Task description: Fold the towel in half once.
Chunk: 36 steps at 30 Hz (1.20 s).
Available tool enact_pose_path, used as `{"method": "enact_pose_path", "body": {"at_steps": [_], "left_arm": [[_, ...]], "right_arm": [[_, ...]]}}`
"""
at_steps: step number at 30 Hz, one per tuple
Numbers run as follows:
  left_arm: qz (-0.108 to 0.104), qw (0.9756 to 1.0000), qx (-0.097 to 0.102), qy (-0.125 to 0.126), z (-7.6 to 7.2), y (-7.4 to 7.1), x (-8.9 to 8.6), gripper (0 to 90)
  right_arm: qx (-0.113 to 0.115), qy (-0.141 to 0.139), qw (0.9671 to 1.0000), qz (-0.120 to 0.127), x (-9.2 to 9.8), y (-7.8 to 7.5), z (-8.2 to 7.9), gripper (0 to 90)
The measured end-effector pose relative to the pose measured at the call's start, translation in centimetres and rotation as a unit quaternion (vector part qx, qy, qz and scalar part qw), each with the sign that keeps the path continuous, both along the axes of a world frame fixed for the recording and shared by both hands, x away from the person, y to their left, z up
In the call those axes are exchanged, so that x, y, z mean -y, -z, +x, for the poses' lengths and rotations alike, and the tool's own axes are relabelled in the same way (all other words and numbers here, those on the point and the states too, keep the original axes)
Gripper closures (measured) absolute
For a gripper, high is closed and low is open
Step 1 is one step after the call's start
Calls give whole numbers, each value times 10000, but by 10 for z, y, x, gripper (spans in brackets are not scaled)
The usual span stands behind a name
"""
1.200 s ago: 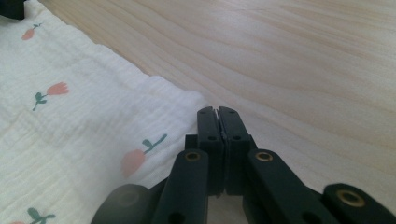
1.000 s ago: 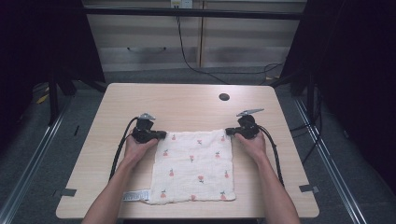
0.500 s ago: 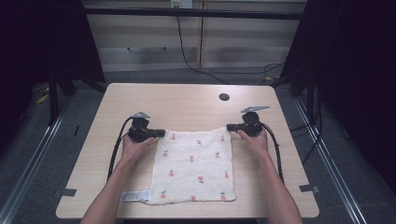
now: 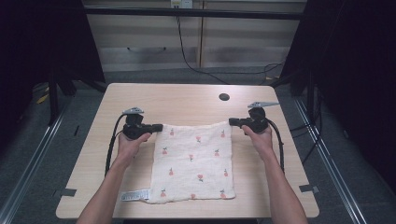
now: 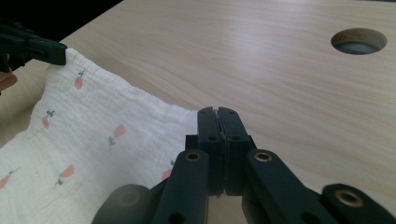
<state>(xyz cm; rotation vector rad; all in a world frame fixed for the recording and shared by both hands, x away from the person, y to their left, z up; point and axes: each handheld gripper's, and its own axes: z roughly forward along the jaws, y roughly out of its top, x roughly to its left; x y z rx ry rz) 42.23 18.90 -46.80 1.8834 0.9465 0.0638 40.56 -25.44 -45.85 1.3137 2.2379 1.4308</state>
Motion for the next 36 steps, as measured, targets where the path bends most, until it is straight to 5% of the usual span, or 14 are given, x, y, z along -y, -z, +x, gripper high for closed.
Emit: {"method": "enact_pose_path", "body": {"at_steps": [10,14,25,26,29,36], "left_arm": [[-34,9996,268,9,-4,-25,-1,877],[-410,9988,258,46,-4,-32,-2,877],[-499,9973,532,23,-5,-58,-2,877],[-529,9971,556,30,-8,-58,-1,877],[-156,9978,643,75,-13,-51,3,877],[-202,9984,522,36,-22,-31,-8,876]], "right_arm": [[317,-105,9994,69,2,-29,-5,895],[412,-137,9990,84,2,-40,-8,895],[558,-86,9980,271,11,-52,-9,895],[569,-88,9980,269,11,-52,-9,896],[549,-142,9981,245,10,-46,-12,895],[556,-276,9978,246,6,-37,-25,895]]}}
